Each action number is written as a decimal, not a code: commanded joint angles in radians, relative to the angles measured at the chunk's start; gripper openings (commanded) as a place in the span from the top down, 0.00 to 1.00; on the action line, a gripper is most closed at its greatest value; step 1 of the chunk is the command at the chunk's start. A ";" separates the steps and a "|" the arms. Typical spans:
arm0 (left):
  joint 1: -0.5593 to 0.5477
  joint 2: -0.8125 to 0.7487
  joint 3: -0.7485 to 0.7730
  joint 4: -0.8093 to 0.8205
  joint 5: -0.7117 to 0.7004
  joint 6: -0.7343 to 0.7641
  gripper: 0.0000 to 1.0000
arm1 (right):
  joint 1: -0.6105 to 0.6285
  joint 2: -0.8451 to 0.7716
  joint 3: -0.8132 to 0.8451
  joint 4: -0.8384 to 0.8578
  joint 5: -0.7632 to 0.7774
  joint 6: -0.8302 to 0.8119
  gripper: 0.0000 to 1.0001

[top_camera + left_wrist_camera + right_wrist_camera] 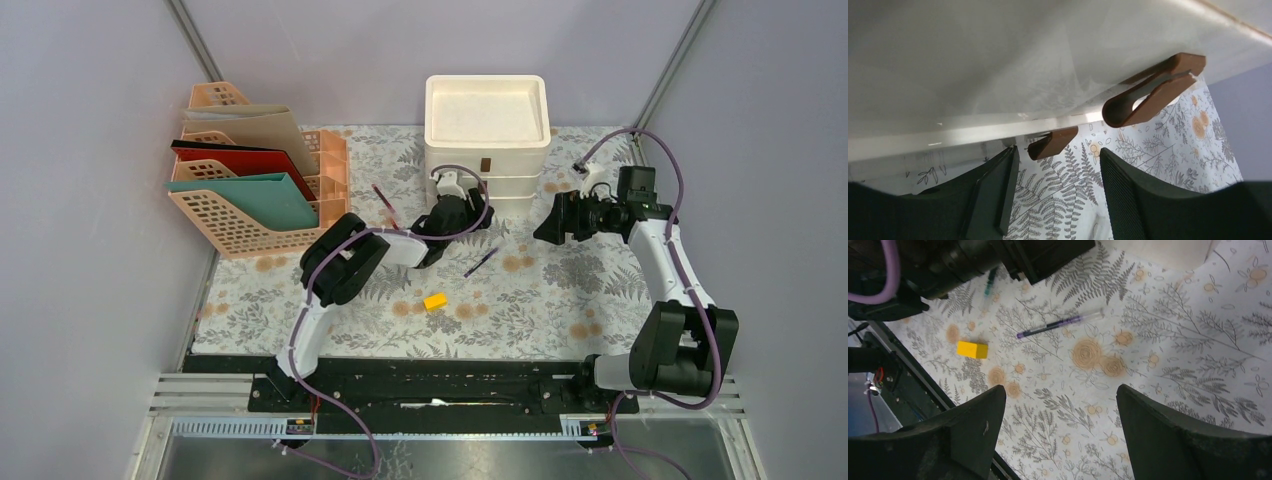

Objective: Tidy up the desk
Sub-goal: Open the drawer in the storage box.

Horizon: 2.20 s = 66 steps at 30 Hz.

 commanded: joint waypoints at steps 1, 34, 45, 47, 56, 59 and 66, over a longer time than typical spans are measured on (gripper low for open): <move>0.010 0.035 0.088 0.001 -0.071 0.004 0.40 | -0.006 -0.002 -0.011 0.170 -0.147 0.113 0.12; -0.015 -0.277 -0.250 -0.177 0.264 -0.058 0.68 | 0.121 0.072 0.061 0.090 -0.249 -0.057 0.06; -0.009 -0.546 -0.198 -0.500 0.186 0.167 0.37 | 0.383 0.180 0.112 -0.537 -0.094 -1.409 0.08; -0.007 -0.592 -0.203 -0.568 0.105 0.210 0.32 | 0.422 0.203 0.115 -0.498 -0.059 -1.424 0.10; 0.014 -0.834 -0.338 -0.691 -0.163 0.264 0.01 | 0.569 0.308 0.160 -0.318 0.109 -1.277 0.18; 0.053 -0.922 -0.403 -0.698 -0.185 0.202 0.01 | 0.612 0.370 0.194 -0.267 0.173 -1.201 0.26; 0.143 -1.126 -0.591 -0.650 -0.100 0.067 0.01 | 0.663 0.461 0.234 -0.168 0.298 -1.080 0.37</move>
